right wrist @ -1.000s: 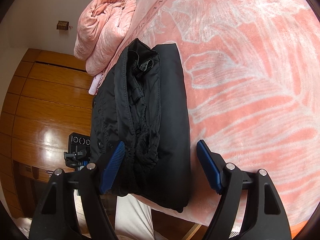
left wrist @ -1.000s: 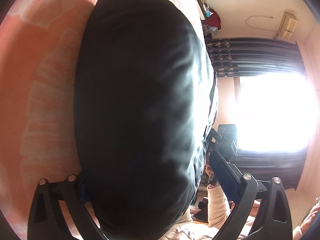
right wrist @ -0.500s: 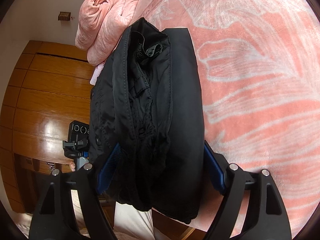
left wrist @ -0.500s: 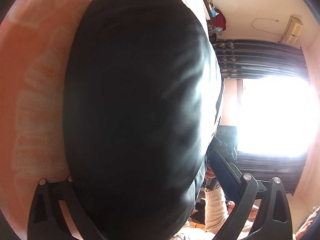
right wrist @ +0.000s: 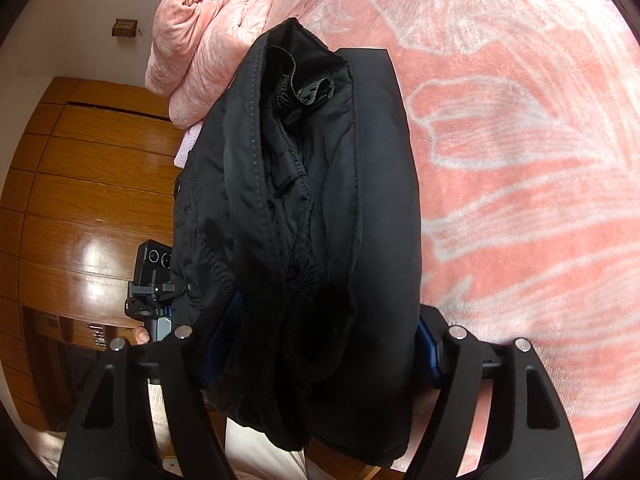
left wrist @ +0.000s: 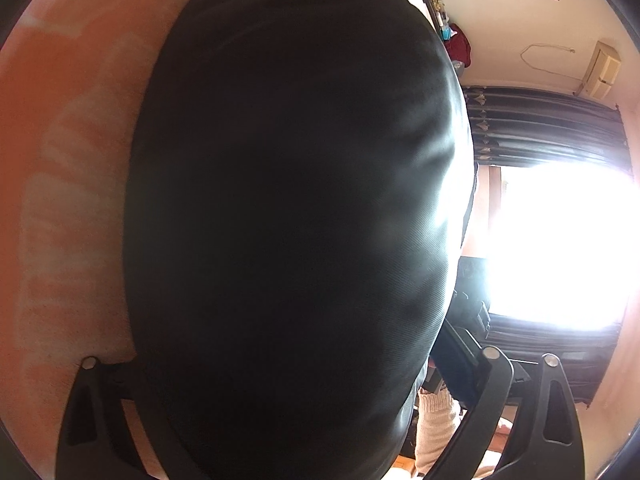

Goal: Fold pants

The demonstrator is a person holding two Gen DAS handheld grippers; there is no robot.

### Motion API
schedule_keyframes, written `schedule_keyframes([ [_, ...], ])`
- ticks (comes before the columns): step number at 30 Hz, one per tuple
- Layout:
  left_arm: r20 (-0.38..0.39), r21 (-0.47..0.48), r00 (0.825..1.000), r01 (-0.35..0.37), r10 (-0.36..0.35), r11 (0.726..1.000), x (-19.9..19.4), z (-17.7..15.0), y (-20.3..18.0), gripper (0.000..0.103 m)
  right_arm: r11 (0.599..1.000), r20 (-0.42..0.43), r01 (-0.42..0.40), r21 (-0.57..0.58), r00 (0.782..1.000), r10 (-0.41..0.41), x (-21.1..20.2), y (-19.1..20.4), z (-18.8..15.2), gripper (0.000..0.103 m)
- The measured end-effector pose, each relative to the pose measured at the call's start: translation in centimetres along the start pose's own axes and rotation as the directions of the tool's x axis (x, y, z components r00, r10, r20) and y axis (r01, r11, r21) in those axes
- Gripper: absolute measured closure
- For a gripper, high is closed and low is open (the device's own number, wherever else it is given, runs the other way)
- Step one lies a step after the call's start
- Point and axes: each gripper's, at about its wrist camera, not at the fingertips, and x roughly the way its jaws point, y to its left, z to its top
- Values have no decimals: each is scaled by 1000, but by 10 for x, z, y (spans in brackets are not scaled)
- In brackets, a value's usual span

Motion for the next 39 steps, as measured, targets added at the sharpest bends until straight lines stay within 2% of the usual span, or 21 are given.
schedule_keyframes([
  [3,14,-14,1000,-14,14,1000,-4,-3,0,23,999,29,-9,-48,1000,11,-9,11,-8,57],
  [6,32,-20,999,-25,25,1000,-8,-6,-4,34,997,54,13,-77,999,-9,-13,25,-11,62],
  [10,74,-4,997,-10,10,1000,-17,-12,-10,47,990,78,49,-133,996,-39,-16,43,-14,65],
  [16,134,46,991,13,-19,999,-28,-22,-20,57,976,116,94,-195,991,-73,-25,68,-16,66],
  [22,162,115,985,43,-61,992,-43,-12,-36,59,949,179,146,-280,979,-97,-43,99,-2,66],
  [28,201,183,975,53,-90,982,-48,8,-65,59,932,222,164,-323,970,-93,-57,111,38,66],
  [33,226,211,971,35,-83,977,-46,31,-82,59,930,230,164,-329,969,-89,-56,108,78,66],
  [39,240,190,969,8,-54,982,-41,50,-79,59,941,198,148,-303,976,-90,-35,88,124,65],
])
